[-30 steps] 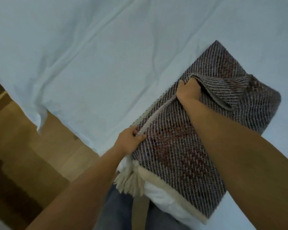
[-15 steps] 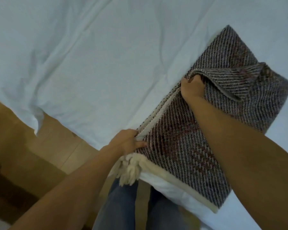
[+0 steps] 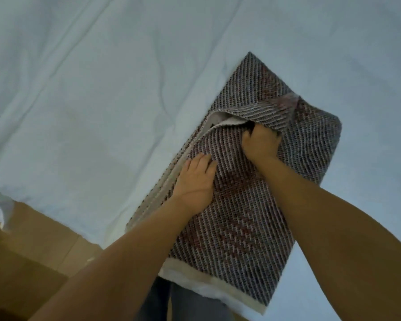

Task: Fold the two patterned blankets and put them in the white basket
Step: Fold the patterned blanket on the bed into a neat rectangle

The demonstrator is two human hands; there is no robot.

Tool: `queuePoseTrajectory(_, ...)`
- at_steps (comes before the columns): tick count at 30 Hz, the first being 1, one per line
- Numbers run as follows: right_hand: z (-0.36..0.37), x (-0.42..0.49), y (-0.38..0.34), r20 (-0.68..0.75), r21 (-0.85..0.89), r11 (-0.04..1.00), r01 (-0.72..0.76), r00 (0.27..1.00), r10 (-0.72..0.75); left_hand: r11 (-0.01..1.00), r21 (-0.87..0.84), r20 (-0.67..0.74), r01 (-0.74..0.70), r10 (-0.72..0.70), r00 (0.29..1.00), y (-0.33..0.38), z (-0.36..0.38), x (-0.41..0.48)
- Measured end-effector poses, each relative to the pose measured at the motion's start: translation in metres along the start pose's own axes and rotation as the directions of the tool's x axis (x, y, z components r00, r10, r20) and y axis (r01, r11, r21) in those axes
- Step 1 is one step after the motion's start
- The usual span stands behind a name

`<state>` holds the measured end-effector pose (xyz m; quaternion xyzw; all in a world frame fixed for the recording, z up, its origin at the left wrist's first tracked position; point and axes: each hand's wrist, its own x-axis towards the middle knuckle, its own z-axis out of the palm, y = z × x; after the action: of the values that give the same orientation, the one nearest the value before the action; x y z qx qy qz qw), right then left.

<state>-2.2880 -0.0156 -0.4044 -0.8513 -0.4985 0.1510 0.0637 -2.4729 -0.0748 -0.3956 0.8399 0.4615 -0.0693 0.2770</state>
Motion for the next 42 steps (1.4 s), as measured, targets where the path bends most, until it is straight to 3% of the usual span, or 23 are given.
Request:
queuePoseTrajectory(4,-0.009,0.048,0.005,0.136,-0.16,0.956,0.247,0.965,-0.226,1.0,-0.026,0.098,0.005,-0.002,0.995,0.023,-0.008,0.052)
queuePoseTrajectory(9,-0.003,0.106,-0.014,0.313,-0.13,0.928,0.349,0.902,-0.296,0.995,0.036,0.059,0.092,-0.094,0.994,0.018,-0.018,0.11)
queuePoseTrajectory(12,0.004,0.116,-0.018,0.35,-0.08,0.926,0.37,0.88,-0.321,0.991,0.047,0.038,0.123,-0.125,0.991,0.013,-0.022,0.126)
queuePoseTrajectory(14,0.005,0.113,-0.014,0.235,0.087,0.932,0.351,0.902,-0.362,0.991,0.002,-0.031,0.131,-0.131,0.991,0.012,-0.027,0.138)
queuePoseTrajectory(16,-0.003,0.111,0.001,0.002,0.295,0.907,0.302,0.949,-0.316,0.988,-0.054,-0.147,0.142,-0.148,0.978,0.014,-0.035,0.155)
queuePoseTrajectory(18,-0.016,0.114,0.03,-0.197,0.314,0.911,0.267,0.957,-0.213,0.987,-0.064,-0.222,0.15,-0.161,0.962,0.017,-0.047,0.176)
queuePoseTrajectory(20,-0.028,0.127,0.068,-0.223,0.26,0.952,0.162,0.969,-0.105,0.991,0.012,-0.235,0.135,-0.129,0.963,0.023,-0.059,0.201)
queuePoseTrajectory(22,-0.04,0.138,0.099,-0.062,0.248,0.968,0.037,0.998,-0.022,0.974,0.223,-0.194,0.045,-0.001,0.981,0.033,-0.068,0.226)
queuePoseTrajectory(24,-0.048,0.147,0.118,0.115,0.224,0.974,0.01,0.993,-0.037,0.928,0.368,-0.138,-0.052,0.11,0.984,0.046,-0.073,0.249)
queuePoseTrajectory(28,-0.062,0.155,0.135,0.375,0.206,0.979,0.013,0.922,-0.092,0.87,0.477,-0.035,-0.125,0.161,0.986,0.068,-0.075,0.279)
queuePoseTrajectory(33,-0.086,0.162,0.17,0.576,0.149,0.987,-0.054,0.816,-0.043,0.829,0.538,-0.069,-0.153,0.224,0.972,0.051,-0.087,0.292)
queuePoseTrajectory(36,-0.088,0.16,0.19,0.506,0.177,0.983,-0.045,0.861,-0.051,0.838,0.529,-0.108,-0.133,0.222,0.969,0.042,-0.094,0.304)
queuePoseTrajectory(39,-0.078,0.156,0.212,0.254,0.247,0.967,-0.07,0.967,0.006,0.844,0.518,-0.115,-0.14,0.231,0.966,0.043,-0.105,0.329)
queuePoseTrajectory(42,-0.065,0.152,0.234,0.052,0.273,0.952,-0.142,0.99,0.132,0.823,0.558,-0.136,-0.106,0.217,0.967,0.042,-0.11,0.357)
